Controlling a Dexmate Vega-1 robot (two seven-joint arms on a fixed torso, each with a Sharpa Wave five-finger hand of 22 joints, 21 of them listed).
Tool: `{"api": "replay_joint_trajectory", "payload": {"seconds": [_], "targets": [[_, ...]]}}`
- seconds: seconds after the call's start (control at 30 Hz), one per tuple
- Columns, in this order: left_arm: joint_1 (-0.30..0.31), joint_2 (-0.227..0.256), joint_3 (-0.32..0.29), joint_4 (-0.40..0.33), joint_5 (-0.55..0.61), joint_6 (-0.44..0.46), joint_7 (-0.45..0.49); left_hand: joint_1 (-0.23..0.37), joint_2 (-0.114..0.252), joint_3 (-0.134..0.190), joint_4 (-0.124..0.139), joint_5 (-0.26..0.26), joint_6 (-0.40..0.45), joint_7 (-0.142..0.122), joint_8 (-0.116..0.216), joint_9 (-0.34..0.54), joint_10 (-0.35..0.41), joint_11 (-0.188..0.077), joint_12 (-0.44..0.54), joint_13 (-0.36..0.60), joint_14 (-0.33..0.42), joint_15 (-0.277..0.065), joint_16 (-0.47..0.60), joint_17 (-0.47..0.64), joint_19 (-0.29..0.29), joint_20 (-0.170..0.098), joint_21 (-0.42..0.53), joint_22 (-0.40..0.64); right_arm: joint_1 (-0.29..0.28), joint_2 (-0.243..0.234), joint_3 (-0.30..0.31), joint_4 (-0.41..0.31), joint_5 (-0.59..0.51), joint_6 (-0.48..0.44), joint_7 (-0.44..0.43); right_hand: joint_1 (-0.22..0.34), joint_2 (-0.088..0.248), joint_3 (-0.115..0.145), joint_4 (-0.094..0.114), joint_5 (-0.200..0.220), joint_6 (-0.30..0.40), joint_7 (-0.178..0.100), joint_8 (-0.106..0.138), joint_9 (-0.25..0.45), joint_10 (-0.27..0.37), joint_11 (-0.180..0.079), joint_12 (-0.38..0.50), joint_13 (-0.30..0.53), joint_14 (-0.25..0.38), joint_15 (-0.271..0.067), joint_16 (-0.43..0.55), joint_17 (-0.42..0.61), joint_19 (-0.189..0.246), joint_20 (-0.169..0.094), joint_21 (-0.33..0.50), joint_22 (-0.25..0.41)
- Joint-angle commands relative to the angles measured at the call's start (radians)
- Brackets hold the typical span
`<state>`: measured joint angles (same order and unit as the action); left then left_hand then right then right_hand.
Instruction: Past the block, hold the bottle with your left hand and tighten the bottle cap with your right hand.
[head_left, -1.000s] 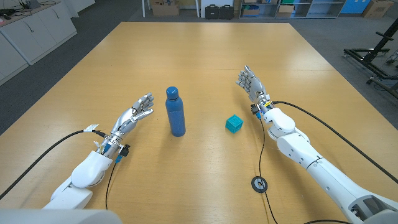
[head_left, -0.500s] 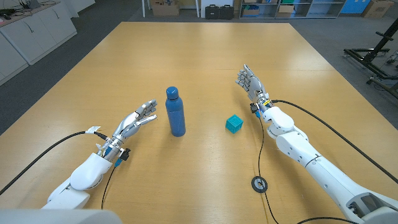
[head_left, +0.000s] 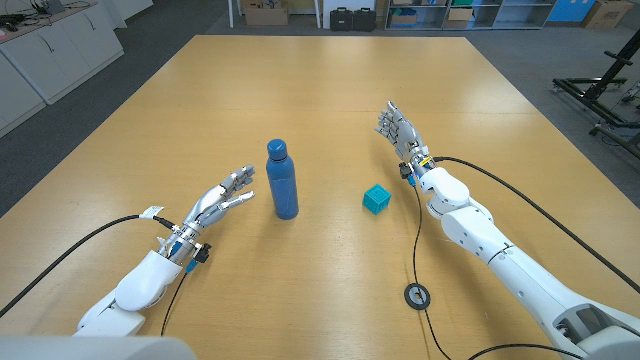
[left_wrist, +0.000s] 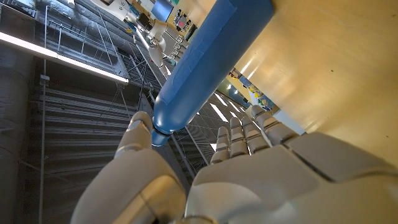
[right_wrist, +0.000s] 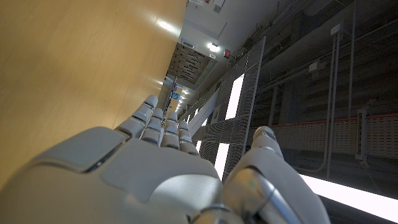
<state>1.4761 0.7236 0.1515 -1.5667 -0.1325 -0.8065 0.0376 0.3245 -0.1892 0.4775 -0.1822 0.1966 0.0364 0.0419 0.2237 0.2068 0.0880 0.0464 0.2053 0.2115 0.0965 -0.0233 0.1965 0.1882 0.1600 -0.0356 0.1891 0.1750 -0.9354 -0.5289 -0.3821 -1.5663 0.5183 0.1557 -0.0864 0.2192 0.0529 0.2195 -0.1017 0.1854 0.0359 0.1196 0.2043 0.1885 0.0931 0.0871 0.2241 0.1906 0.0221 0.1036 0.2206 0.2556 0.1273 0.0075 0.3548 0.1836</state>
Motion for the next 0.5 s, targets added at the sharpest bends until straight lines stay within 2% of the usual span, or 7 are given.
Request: {"api": "replay_joint_trajectory", "payload": {"seconds": [0.03,0.5], "targets": [[-0.023,0.018,0.032,0.01,0.003,0.016,-0.032,0.017,-0.001,-0.008,0.001,0.01,0.018,0.008,0.009,0.003,0.02,0.003,0.01,0.002,0.011,0.006,0.007,0.003,0.013,-0.006,0.009,0.001,0.006,0.003,-0.007,-0.006,-0.008,-0.01,-0.003,0.005,0.004,0.003,-0.005,0.005,0.01,0.031,-0.001,0.002,0.009,0.003,-0.001,0.002,0.007,0.002,0.001,-0.001,0.003,0.005,-0.002,0.004],[-0.058,0.005,0.069,0.026,0.0,0.042,-0.04,0.029,0.003,-0.012,0.0,0.009,0.023,0.005,0.013,0.004,0.026,0.009,0.012,0.002,0.019,0.008,0.01,0.003,0.024,0.007,0.011,0.001,-0.008,0.004,0.003,-0.003,-0.001,0.005,-0.004,0.005,0.004,0.003,-0.005,0.005,0.011,0.032,-0.001,0.002,0.01,0.004,-0.001,0.002,0.008,0.002,0.002,-0.001,0.004,0.005,-0.004,0.004]]}}
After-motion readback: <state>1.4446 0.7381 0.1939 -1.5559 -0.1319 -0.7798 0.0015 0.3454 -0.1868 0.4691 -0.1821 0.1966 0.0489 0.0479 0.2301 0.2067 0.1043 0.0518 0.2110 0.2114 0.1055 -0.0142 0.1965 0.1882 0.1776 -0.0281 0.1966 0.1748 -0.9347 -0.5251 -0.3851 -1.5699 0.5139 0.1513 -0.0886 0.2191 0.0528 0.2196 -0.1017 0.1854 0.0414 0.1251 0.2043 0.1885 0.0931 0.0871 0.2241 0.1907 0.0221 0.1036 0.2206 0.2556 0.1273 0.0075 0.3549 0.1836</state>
